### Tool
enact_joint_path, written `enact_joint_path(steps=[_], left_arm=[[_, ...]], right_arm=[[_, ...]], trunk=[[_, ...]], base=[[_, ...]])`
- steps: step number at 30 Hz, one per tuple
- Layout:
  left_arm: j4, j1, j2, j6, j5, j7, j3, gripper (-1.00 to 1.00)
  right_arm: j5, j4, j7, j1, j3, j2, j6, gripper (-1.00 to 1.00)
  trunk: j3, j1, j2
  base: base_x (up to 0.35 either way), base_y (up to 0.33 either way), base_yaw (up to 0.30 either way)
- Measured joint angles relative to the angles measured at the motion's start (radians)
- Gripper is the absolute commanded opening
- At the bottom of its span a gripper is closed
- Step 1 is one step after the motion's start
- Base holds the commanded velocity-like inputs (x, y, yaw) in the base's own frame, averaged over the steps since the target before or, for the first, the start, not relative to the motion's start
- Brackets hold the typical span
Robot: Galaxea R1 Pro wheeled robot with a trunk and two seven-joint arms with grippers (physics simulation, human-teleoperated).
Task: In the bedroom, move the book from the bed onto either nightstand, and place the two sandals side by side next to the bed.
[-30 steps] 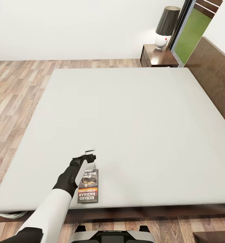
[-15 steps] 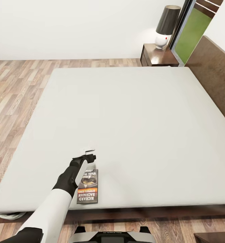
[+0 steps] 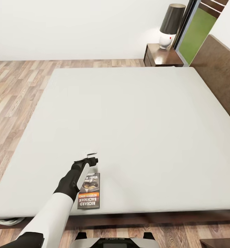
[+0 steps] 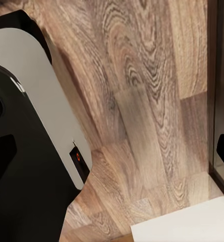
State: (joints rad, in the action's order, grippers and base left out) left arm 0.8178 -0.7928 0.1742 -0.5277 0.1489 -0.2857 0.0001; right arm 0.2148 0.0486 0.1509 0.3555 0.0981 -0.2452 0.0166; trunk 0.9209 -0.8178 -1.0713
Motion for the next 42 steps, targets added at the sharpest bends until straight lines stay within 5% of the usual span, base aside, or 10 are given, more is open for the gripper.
enact_joint_path(steps=[11, 42], left_arm=[[0.0, 0.0, 0.0, 0.0, 0.0, 0.0, 0.0, 1.0], [0.0, 0.0, 0.0, 0.001, 0.0, 0.001, 0.001, 1.0]], right_arm=[[0.0, 0.0, 0.0, 0.0, 0.0, 0.0, 0.0, 1.0], [0.0, 0.0, 0.0, 0.0, 0.0, 0.0, 0.0, 1.0]], trunk=[[0.034, -0.042, -0.077], [0.035, -0.042, -0.077]], base=[[0.0, 0.0, 0.0], [-0.057, 0.0, 0.0]])
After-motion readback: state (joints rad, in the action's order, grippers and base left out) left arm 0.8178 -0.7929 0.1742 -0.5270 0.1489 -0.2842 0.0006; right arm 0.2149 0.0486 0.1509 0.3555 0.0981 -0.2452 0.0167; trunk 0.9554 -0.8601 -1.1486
